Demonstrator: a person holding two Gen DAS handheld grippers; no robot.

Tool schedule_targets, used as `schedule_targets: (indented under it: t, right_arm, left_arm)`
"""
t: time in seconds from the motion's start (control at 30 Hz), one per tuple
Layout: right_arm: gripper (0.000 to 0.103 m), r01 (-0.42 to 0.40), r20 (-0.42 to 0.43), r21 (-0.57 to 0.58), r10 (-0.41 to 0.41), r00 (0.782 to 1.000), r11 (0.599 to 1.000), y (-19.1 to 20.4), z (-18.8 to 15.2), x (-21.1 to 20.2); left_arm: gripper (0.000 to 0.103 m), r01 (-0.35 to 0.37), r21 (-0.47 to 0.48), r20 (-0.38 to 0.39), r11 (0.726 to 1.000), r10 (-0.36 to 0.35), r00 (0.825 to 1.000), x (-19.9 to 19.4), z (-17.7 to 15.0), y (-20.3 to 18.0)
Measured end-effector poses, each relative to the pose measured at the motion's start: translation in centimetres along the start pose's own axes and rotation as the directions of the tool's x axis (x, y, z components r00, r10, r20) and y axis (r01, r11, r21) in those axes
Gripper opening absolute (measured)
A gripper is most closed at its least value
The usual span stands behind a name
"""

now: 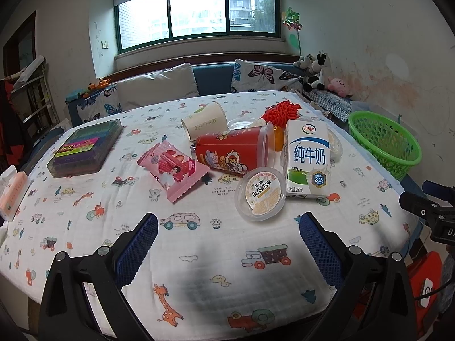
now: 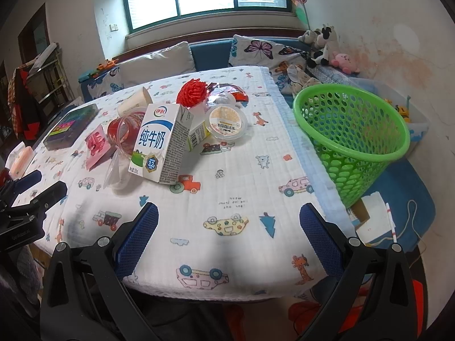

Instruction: Collect trash

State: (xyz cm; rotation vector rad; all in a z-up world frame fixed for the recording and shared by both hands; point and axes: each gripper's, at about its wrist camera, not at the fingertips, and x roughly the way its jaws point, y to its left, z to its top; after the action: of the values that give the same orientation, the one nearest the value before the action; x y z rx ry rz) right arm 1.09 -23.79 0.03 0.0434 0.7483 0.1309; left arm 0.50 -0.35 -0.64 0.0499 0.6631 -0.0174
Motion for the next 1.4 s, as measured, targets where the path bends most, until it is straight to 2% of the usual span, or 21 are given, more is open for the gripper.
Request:
schedule_targets:
  t: [0.7, 0.97, 1.27, 1.4]
  right_arm:
    - [0.099, -0.023, -0.013, -0.016, 0.023, 1.000, 1.000, 0.5, 1.5, 1.6]
    - [0.099, -0.052, -0.024, -0.024, 0.051, 0.998, 0.998, 0.8, 2.6, 2.6]
    - [0.099, -0.080, -0.040, -0.027, 0.079, 0.996, 0.996, 1.2, 3.6, 3.8]
    - [0.099, -0.104, -0.049, -0.025, 0.102, 0.994, 0.994, 1.4, 4.3, 4.4]
  left_arm:
    - [0.097, 0.016, 0.023, -0.038, 1.000, -0.015, 0.999, 2.2, 0.8, 0.3]
    - [0.097, 0.085, 0.081, -0.085, 0.993, -0.078, 0.993, 4.4, 1.3, -0.1]
    - [0.097, 0.207, 0.101, -0.161, 0.973, -0.190, 0.969, 7.9, 1.7, -0.3]
    - [0.097, 0.267, 0.091, -0.205, 0.959, -0.244, 0.948, 10.0, 2.0, -0.3]
